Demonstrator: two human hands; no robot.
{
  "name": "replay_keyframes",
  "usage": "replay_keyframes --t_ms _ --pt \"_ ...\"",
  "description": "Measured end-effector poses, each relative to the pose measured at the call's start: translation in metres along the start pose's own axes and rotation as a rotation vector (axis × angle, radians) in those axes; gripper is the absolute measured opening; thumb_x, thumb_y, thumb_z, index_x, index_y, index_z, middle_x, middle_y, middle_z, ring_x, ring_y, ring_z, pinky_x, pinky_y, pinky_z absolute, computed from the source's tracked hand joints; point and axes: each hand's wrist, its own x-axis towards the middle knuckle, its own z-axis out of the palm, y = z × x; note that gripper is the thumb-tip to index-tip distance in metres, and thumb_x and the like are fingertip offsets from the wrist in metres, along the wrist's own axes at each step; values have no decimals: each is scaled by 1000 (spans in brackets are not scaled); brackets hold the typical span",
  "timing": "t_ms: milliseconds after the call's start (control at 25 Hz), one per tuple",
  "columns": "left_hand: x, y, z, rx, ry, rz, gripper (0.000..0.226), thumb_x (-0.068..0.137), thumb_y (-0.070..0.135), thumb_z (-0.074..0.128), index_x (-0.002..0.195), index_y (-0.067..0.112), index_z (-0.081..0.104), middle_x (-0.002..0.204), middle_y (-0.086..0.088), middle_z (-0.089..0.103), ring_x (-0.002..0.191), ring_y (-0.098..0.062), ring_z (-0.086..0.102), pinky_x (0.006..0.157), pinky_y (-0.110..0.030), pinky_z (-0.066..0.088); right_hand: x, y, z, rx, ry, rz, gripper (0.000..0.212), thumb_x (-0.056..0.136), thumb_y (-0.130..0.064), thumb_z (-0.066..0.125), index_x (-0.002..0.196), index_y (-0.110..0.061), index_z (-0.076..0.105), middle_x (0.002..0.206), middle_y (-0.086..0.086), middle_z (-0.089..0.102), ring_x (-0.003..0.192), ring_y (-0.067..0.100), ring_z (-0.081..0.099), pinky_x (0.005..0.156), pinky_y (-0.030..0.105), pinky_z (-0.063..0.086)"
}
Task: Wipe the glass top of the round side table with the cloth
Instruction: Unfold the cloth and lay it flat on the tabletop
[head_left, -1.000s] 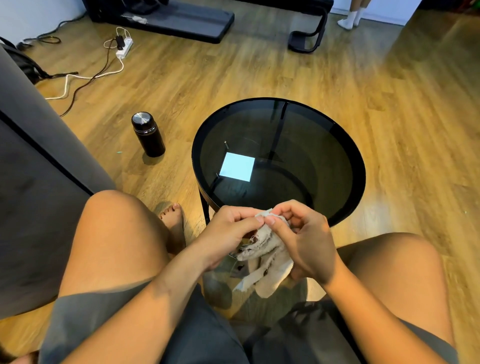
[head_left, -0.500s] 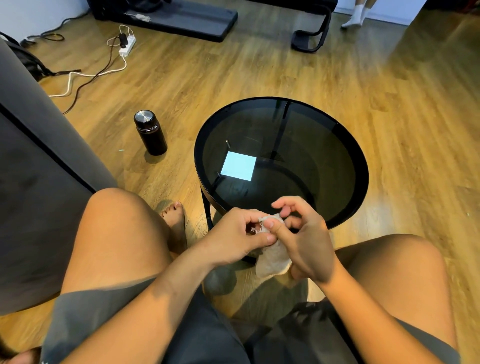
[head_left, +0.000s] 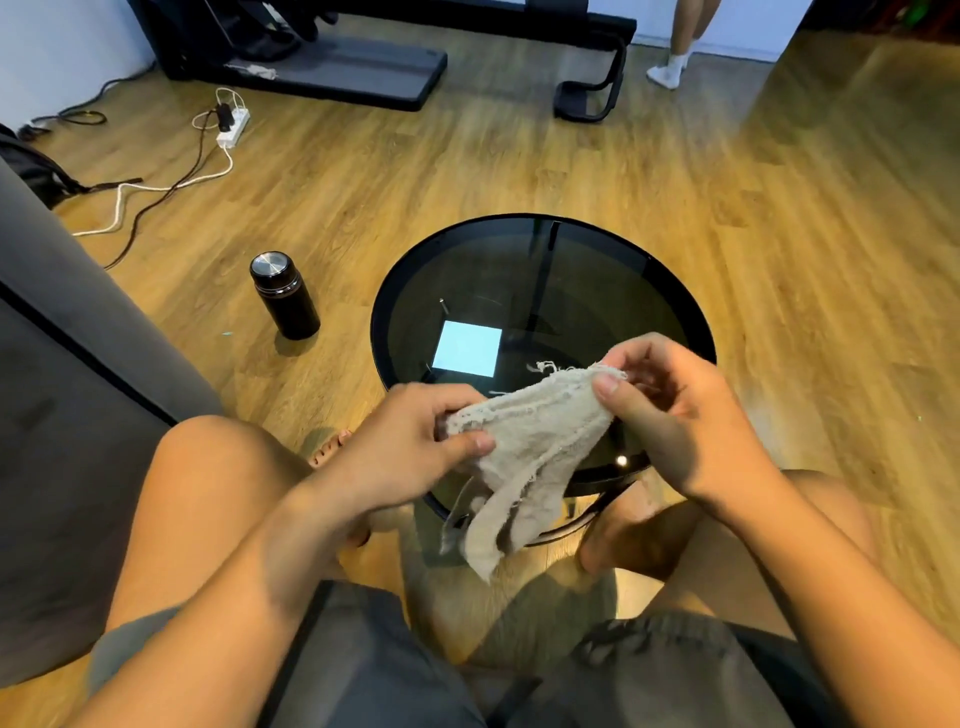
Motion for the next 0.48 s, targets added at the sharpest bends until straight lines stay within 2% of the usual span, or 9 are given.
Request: replay_keyframes --t_ms 120,240,280,360,440,480 --pt "24 34 -39 6 114 106 8 85 26 68 92 23 69 81 2 71 76 -12 64 69 -38 49 13 -16 -21 -40 57 -94 6 89 -22 69 89 -23 63 80 -4 65 72 12 59 64 24 48" --pt "63 68 -69 82 99 176 11 91 22 65 90 11 65 71 4 64 66 -4 53 61 -25 41 47 -30 -35 -13 155 -135 9 91 -18 68 86 -21 62 66 -9 55 60 7 49 55 18 41" --pt "79 75 -78 165 118 190 11 93 19 66 90 9 66 71 6 62 64 -1 51 62 -21 39 65 -33 -39 -34 176 -121 11 93 -18 66 85 -22 60 63 -5 52 58 8 45 54 20 38" --pt "117 84 -94 242 194 169 11 94 17 65 92 6 66 77 -1 64 67 -4 52 64 -23 42 105 -32 -43 -100 177 -90 13 95 -17 62 85 -23 57 66 9 51 62 15 46 57 30 44" --pt "154 88 -108 207 266 163 10 95 17 63 93 7 64 78 -2 63 65 -6 53 64 -25 45 145 -37 -48 -111 180 -75 9 98 -17 58 89 -20 56 73 14 53 70 20 51 70 43 53" --pt "171 90 -114 198 308 170 8 96 17 61 93 10 63 76 1 62 64 -4 53 63 -25 45 163 -43 -51 -97 200 -87 9 98 -17 57 89 -20 55 73 12 55 71 19 53 76 45 54"
